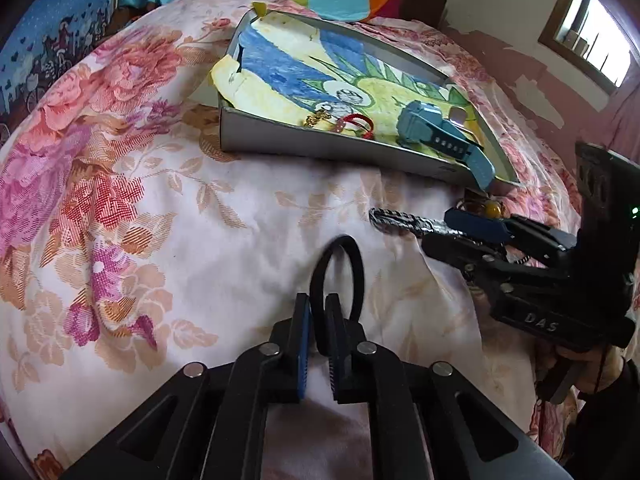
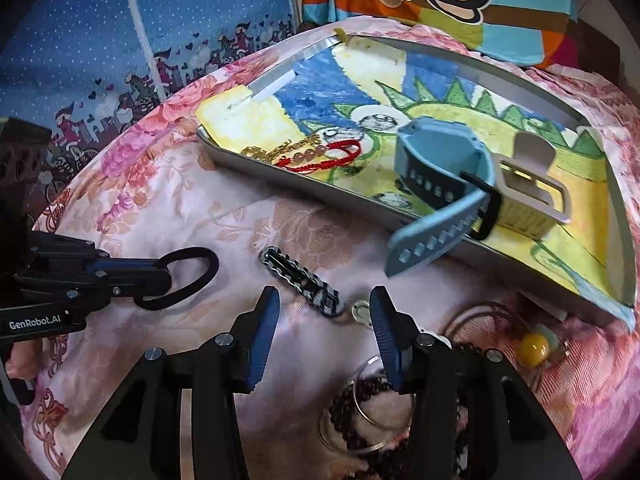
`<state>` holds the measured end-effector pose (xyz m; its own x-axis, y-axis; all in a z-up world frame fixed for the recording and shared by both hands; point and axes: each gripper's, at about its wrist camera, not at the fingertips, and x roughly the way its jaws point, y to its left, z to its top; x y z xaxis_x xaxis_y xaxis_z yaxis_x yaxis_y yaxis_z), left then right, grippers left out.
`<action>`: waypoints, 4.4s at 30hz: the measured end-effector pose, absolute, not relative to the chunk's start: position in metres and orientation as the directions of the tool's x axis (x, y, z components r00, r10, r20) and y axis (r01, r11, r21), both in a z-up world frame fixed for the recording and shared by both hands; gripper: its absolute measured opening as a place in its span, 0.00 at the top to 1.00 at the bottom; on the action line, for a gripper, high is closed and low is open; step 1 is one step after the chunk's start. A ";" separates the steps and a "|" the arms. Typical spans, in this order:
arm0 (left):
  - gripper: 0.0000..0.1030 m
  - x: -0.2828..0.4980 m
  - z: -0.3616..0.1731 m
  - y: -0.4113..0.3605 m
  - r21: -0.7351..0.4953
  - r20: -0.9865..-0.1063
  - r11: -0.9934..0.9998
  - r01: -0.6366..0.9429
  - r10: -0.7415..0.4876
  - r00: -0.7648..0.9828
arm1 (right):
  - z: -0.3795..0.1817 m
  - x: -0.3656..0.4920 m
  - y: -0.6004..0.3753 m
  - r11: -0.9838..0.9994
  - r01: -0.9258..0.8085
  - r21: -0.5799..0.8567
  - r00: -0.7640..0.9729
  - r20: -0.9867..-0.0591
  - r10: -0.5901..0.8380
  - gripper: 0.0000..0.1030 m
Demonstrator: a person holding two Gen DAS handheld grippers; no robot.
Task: Organize jewelry
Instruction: 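Grasp the black hair tie with the left tool while the right tool grasps the black beaded strap, then lower the hair tie into the tray with the left tool while the right tool releases the strap there, then withdraw both open tools from the tray toward the remaining jewelry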
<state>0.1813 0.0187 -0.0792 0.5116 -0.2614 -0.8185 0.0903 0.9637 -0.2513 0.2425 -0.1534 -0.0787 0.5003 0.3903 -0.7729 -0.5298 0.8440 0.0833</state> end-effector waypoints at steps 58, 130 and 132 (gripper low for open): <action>0.95 0.269 -0.044 0.036 -0.303 -0.713 0.951 -0.062 -0.183 0.677 | -0.040 0.265 -0.143 0.940 -0.340 0.034 0.712 -0.644 0.281 0.85; 0.00 0.039 0.000 -0.020 -0.087 -0.467 0.987 0.134 -0.159 0.870 | 0.006 0.051 -0.300 0.994 -0.059 0.088 0.852 -0.515 0.096 0.01; 0.00 0.041 -0.004 -0.023 -0.083 -0.491 0.986 0.144 -0.166 0.855 | -0.001 0.057 -0.298 0.995 -0.060 0.084 0.830 -0.549 0.096 0.02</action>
<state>0.0408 -0.0232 -0.0038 0.8554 -0.1663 -0.4906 0.1442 0.9861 -0.0828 0.0567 -0.2983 -0.0010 0.8301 0.0964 -0.5492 -0.0601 0.9947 0.0837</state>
